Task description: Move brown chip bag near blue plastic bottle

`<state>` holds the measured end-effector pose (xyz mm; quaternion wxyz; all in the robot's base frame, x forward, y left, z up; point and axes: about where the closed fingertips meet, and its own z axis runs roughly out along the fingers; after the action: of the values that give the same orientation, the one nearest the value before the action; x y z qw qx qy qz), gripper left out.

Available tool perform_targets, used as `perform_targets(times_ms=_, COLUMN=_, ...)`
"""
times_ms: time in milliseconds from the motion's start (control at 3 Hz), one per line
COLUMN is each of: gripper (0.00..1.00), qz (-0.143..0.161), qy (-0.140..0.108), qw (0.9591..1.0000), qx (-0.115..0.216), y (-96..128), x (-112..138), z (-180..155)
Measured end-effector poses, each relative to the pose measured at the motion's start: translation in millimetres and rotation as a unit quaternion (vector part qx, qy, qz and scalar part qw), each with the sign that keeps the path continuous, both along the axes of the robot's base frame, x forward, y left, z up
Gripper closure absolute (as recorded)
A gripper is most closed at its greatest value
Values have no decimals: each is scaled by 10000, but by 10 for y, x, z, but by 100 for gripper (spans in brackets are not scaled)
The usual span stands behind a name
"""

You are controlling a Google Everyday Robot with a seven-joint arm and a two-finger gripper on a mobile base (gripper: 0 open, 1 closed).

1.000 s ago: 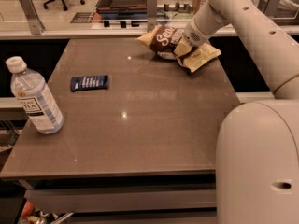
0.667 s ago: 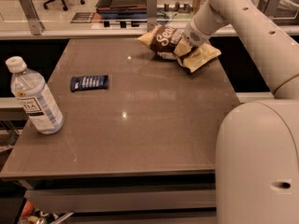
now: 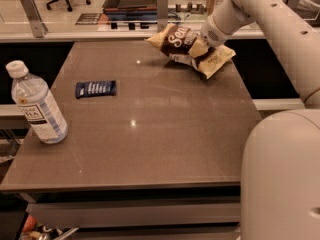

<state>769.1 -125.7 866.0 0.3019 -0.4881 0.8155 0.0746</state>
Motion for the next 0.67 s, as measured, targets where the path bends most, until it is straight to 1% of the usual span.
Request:
perform_targets(times_ms=333, gripper=100, qz=-19, qy=-149, qw=9998, qx=123, y=-53, x=-144, z=221)
perform_targets(times_ms=667, gripper=100, qz=-20, qy=-289, qw=9994, qx=170, y=-82, x=-325, z=412)
